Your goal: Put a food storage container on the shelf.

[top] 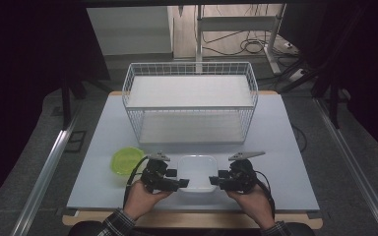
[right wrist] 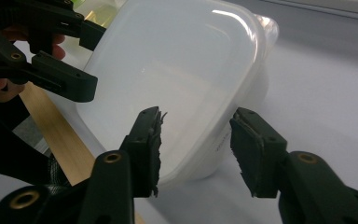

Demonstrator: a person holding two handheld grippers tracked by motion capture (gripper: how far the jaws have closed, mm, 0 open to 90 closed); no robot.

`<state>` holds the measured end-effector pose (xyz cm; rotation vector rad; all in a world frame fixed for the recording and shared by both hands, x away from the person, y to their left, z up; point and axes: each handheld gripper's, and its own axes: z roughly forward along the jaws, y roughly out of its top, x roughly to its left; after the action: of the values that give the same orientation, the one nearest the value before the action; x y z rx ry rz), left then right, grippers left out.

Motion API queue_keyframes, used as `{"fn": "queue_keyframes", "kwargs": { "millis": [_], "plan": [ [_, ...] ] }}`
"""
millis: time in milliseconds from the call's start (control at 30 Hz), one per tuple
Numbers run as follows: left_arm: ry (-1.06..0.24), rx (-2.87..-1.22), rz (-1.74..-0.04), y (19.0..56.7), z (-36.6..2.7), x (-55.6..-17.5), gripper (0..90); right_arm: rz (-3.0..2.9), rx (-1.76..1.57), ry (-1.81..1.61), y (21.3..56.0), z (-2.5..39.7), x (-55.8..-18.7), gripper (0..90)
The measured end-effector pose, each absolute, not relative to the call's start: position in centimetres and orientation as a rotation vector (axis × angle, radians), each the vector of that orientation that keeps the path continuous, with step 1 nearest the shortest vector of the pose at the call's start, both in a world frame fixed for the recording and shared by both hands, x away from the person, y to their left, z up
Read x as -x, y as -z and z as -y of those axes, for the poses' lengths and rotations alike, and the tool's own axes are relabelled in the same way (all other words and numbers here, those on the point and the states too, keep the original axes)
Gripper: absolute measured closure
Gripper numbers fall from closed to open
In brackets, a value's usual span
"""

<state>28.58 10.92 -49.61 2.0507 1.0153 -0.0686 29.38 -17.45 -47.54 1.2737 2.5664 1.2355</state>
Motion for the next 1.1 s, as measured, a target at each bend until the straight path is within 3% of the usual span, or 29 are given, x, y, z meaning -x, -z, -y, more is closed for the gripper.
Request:
{"fn": "queue_keyframes", "kwargs": {
  "millis": [133,300,667,833,967,1100],
  "plan": [
    [0.049,-2.056,-1.027,49.4,-10.9,-28.1,37.4,-2.542,-1.277,-1.224,47.3,17.4,-28.7,58.6],
    [0.052,-2.012,-1.042,49.5,-11.5,-27.6,47.6,-2.52,-1.316,-1.248,47.4,17.6,-28.4,61.5],
    [0.035,-1.975,-1.058,49.4,-11.9,-27.1,57.0,-2.488,-1.357,-1.286,47.4,17.7,-28.1,66.0],
    [0.032,-1.966,-1.034,49.6,-12.0,-27.4,56.4,-2.483,-1.36,-1.289,47.6,17.8,-28.2,65.8],
    [0.035,-1.979,-1.013,49.6,-12.0,-27.9,49.4,-2.481,-1.331,-1.288,47.6,17.7,-28.1,66.4],
    [0.031,-1.979,-1.015,49.6,-11.9,-27.9,50.8,-2.484,-1.345,-1.298,47.8,17.9,-28.2,66.2]
  ]
}}
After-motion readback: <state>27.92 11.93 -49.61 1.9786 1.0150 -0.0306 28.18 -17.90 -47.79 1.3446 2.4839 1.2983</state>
